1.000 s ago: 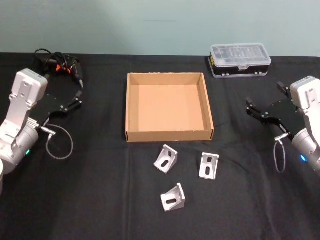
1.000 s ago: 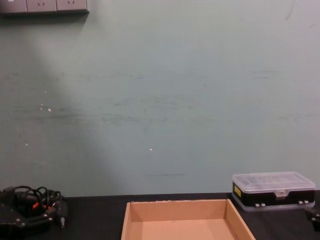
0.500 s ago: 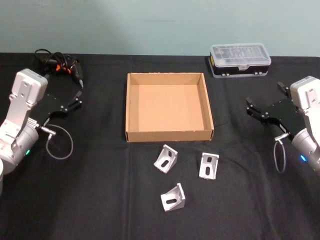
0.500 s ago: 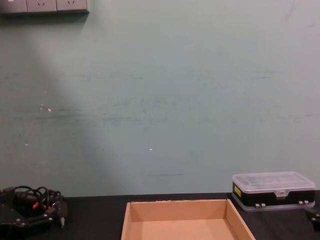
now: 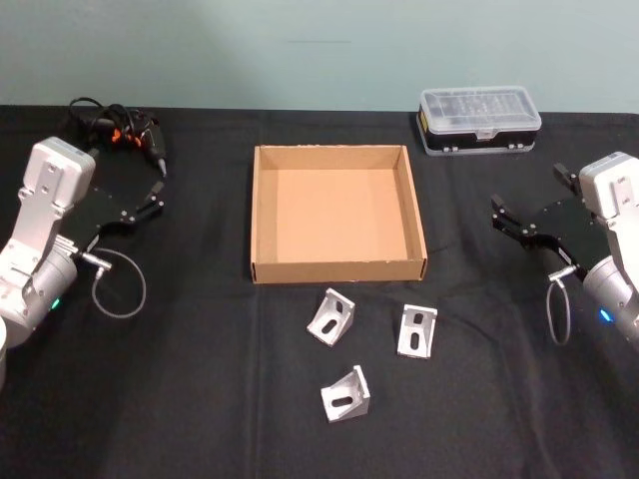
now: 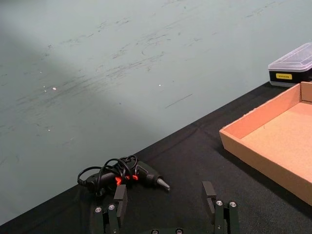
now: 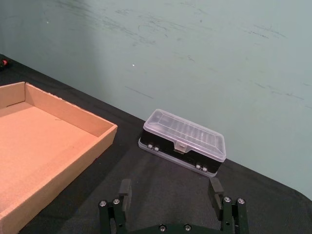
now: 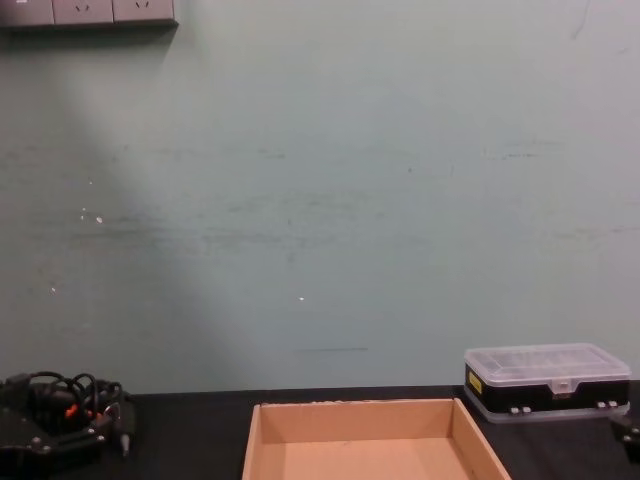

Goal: Use one hand to pick up the angle iron from the table and place it into the box.

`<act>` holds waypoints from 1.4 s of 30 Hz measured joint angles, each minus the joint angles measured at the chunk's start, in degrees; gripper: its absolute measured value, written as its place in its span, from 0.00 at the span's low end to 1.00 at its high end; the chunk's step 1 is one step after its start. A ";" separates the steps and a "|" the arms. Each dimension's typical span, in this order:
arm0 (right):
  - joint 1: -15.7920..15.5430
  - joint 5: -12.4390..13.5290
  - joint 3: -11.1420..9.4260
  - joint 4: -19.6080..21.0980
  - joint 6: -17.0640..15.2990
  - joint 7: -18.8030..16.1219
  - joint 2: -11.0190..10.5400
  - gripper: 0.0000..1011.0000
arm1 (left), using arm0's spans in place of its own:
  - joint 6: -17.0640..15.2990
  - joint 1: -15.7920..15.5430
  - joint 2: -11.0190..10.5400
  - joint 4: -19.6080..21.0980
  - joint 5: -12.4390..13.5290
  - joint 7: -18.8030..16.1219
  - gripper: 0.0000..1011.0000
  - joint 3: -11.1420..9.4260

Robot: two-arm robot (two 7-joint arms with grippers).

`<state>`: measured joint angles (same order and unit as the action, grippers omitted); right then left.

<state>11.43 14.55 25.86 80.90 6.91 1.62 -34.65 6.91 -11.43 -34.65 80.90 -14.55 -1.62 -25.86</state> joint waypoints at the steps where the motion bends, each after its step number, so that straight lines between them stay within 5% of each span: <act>1: 0.00 0.00 0.00 0.00 0.00 0.00 0.00 0.99 | 0.00 0.00 0.00 0.00 0.00 0.00 0.99 0.00; 27: -0.04 0.00 -0.11 0.02 -0.02 -0.06 0.07 0.99 | 0.00 0.00 0.00 0.00 0.00 0.00 0.99 0.00; 42: -0.92 4.51 -4.58 5.24 -1.08 -6.55 -0.56 0.99 | 0.00 0.00 0.00 0.00 0.00 0.00 0.99 0.00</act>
<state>10.51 19.06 21.28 86.14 5.83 -4.93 -35.21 6.91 -11.43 -34.65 80.90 -14.55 -1.62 -25.86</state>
